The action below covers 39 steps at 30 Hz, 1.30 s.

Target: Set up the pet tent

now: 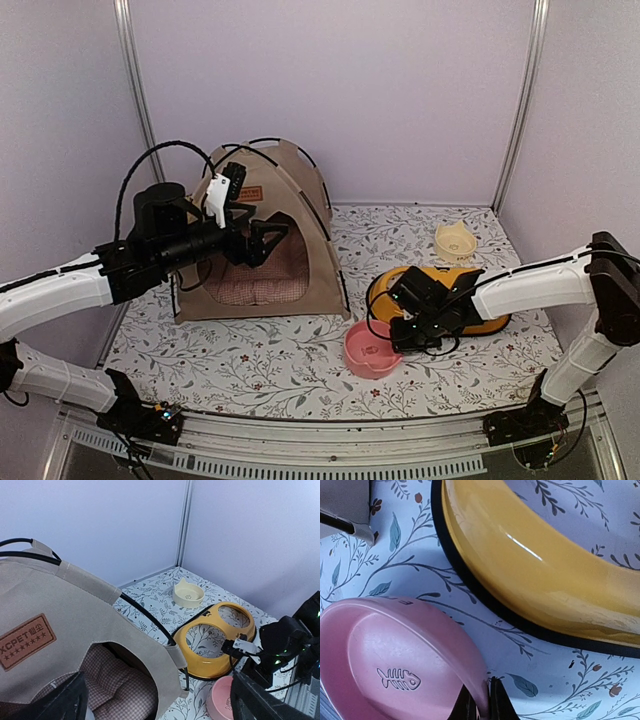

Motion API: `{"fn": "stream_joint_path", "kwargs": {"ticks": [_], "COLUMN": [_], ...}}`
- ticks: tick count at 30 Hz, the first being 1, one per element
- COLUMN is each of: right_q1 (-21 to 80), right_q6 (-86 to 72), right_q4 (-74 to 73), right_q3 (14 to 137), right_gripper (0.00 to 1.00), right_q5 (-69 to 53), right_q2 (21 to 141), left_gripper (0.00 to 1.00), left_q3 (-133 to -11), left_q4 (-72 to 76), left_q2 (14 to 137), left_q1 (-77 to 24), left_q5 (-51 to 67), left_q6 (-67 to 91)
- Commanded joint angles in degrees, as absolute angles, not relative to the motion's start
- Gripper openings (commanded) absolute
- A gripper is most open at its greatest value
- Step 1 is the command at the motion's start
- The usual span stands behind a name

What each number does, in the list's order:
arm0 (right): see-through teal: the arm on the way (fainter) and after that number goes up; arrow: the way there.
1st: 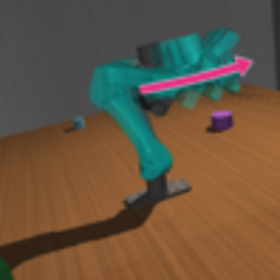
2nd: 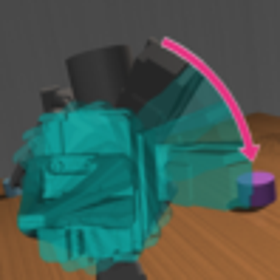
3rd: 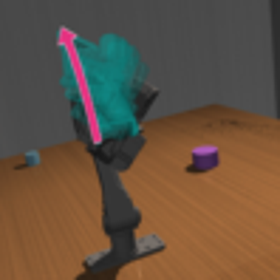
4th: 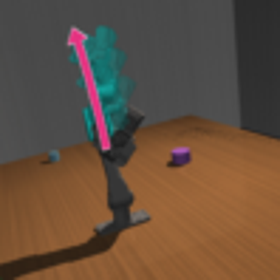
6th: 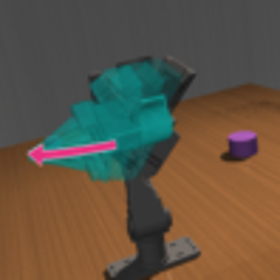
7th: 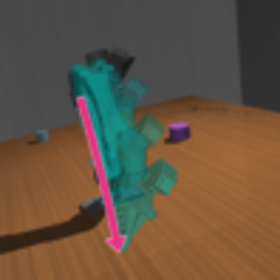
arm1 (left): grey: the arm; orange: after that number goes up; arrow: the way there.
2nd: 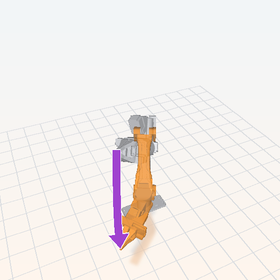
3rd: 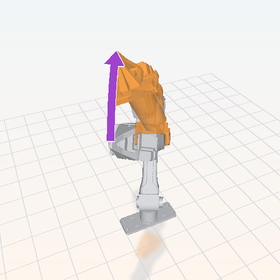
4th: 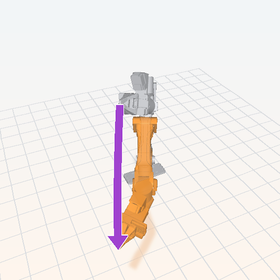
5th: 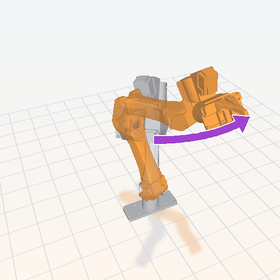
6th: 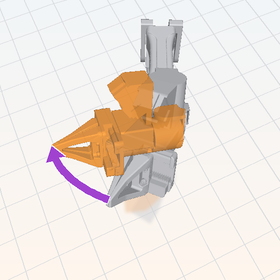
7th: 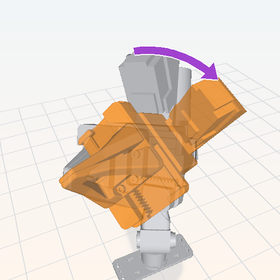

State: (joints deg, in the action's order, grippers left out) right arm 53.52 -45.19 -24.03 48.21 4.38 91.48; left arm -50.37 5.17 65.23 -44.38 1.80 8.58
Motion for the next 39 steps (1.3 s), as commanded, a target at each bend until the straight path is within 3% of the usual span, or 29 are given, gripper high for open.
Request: {"fn": "stream_joint_path", "kwargs": {"ticks": [1, 9, 17, 26, 39], "right_q1": [53.58, 50.21, 40.65, 32.14, 29.41], "right_q6": [-45.02, -42.13, -37.92, -32.85, -29.63], "right_q4": [-24.64, -28.53, -27.40, -23.10, -20.22], "right_q3": [52.03, 55.52, 55.66, 57.20, 59.73], "right_gripper": [0.00, 0.00, 0.00, 0.00, 0.02], "right_q5": [6.67, 8.38, 10.23, 10.57, 10.02], "right_q2": [87.56, 82.32, 79.61, 84.62, 91.39], "left_gripper": [0.99, 0.99, 0.99, 0.99, 0.99], "left_q3": [-49.82, -50.60, -51.08, -52.03, -51.75], "left_q4": [5.53, 5.80, 5.58, 3.65, 2.80], "left_q2": [64.33, 65.34, 65.59, 64.72, 63.51], "left_q1": [-45.24, -45.22, -45.23, -45.23, -45.33], "left_q5": [1.19, 1.97, 2.54, 2.29, 1.52], "left_q6": [8.25, 8.26, 8.35, 8.17, 9.12]}}
